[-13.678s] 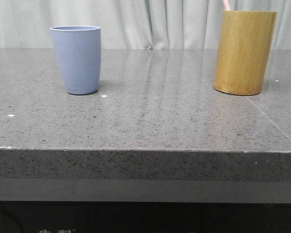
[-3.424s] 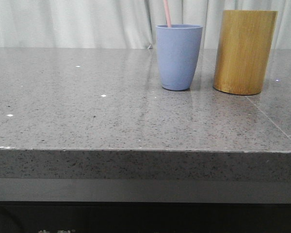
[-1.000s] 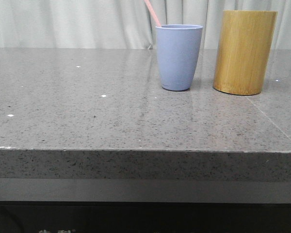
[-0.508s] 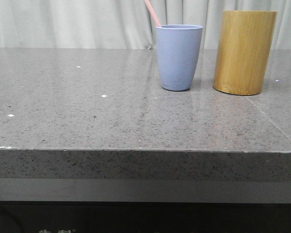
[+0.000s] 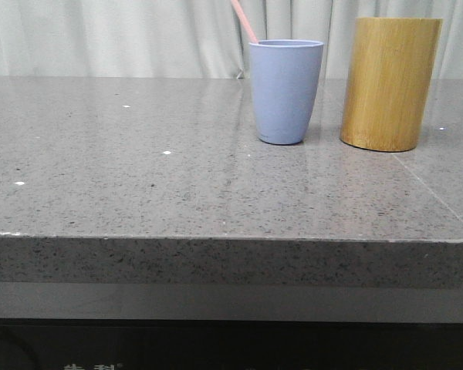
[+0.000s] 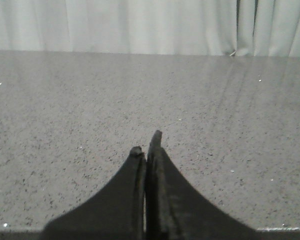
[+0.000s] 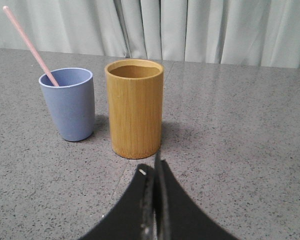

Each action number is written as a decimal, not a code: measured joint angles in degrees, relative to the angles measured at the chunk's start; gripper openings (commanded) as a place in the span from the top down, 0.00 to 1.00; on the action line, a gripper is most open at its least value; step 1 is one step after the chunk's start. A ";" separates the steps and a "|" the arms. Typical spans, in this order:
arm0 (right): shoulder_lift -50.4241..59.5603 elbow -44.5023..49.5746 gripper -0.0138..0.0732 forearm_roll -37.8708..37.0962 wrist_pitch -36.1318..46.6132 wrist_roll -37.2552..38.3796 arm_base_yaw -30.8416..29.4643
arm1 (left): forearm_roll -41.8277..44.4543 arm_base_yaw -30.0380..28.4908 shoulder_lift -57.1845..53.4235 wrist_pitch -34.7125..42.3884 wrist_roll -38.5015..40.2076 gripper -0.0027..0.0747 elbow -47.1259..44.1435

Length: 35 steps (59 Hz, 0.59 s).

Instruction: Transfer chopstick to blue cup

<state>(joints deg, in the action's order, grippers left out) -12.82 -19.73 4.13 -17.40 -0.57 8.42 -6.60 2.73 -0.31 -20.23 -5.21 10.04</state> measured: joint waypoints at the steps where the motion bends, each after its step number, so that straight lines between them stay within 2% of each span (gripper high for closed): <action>1: 0.00 0.00 0.91 0.00 0.00 0.00 0.00 | 0.52 0.00 0.00 0.33 0.42 0.99 -0.52; 14: 0.00 0.00 0.91 0.00 0.00 0.00 0.00 | 2.06 0.00 0.00 6.63 2.98 0.99 -10.13; 35: 0.00 0.00 0.91 0.00 0.00 0.00 0.00 | 2.23 0.00 0.00 7.47 3.25 0.99 -10.13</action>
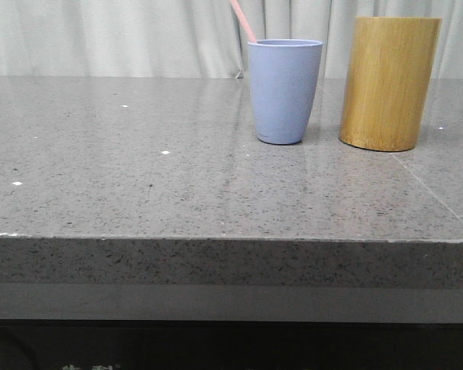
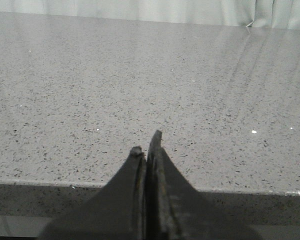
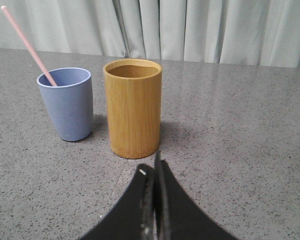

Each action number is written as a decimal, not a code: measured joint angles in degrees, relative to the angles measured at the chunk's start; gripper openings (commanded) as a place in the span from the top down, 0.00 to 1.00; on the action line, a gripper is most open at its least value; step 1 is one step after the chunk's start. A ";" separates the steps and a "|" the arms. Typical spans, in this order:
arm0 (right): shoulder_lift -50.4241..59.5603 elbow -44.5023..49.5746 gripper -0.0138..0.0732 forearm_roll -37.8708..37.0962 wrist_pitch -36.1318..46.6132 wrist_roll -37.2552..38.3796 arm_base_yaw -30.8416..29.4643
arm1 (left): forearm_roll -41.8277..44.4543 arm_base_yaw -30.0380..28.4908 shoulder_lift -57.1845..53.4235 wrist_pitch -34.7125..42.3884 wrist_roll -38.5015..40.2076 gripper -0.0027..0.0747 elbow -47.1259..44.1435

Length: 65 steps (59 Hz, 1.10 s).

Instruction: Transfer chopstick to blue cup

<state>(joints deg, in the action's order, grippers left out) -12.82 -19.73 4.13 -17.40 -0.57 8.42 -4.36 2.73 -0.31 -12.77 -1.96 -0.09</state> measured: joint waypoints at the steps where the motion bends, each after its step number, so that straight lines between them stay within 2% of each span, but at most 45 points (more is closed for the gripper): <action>1: 0.00 0.00 0.91 0.00 0.00 0.00 0.00 | 0.00 0.00 0.00 0.00 0.00 0.99 0.00; 46: 0.09 0.40 0.91 0.00 0.33 0.00 0.00 | 0.00 0.00 0.00 0.12 0.00 0.99 0.00; 53: 2.30 3.64 0.91 0.00 2.13 0.00 -1.07 | 0.00 0.00 0.00 0.12 0.00 0.99 0.00; 65: 11.66 13.65 0.91 0.00 4.93 0.00 -7.19 | 0.00 0.00 0.00 0.12 0.08 0.99 0.00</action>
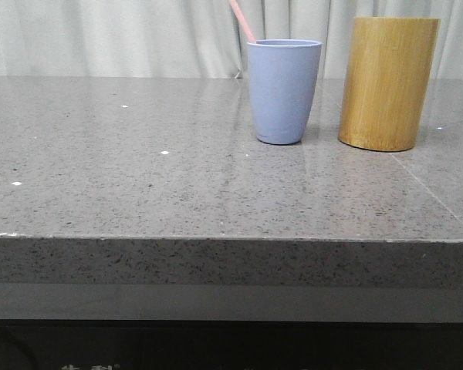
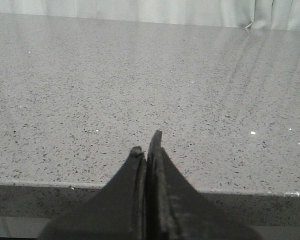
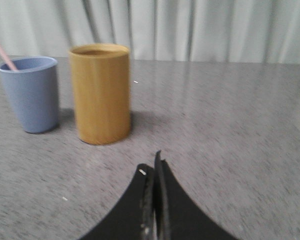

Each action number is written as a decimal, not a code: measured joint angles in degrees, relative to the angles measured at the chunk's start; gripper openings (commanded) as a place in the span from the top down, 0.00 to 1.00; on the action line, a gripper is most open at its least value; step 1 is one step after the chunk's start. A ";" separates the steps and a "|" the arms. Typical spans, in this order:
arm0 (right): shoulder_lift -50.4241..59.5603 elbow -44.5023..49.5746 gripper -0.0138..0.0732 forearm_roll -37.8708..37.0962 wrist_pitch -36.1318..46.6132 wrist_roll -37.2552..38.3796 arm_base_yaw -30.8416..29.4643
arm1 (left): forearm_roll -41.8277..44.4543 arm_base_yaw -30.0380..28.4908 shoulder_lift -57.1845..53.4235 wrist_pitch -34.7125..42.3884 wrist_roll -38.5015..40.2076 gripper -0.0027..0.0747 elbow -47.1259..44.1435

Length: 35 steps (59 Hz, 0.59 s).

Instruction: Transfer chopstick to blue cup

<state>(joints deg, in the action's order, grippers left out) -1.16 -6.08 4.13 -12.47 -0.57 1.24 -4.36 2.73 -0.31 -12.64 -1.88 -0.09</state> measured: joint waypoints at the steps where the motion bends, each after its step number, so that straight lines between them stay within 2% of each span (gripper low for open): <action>1: 0.46 1.02 0.91 0.14 0.00 0.00 -0.28 | 0.00 0.00 0.00 0.00 0.00 0.99 0.00; 12: 1.73 7.32 0.91 0.94 0.11 0.00 -1.45 | 0.00 0.00 0.00 0.09 0.00 0.99 0.00; 35: 1.73 7.70 0.91 1.05 -2.33 0.00 -1.54 | 0.00 0.00 0.00 0.09 0.00 0.99 0.00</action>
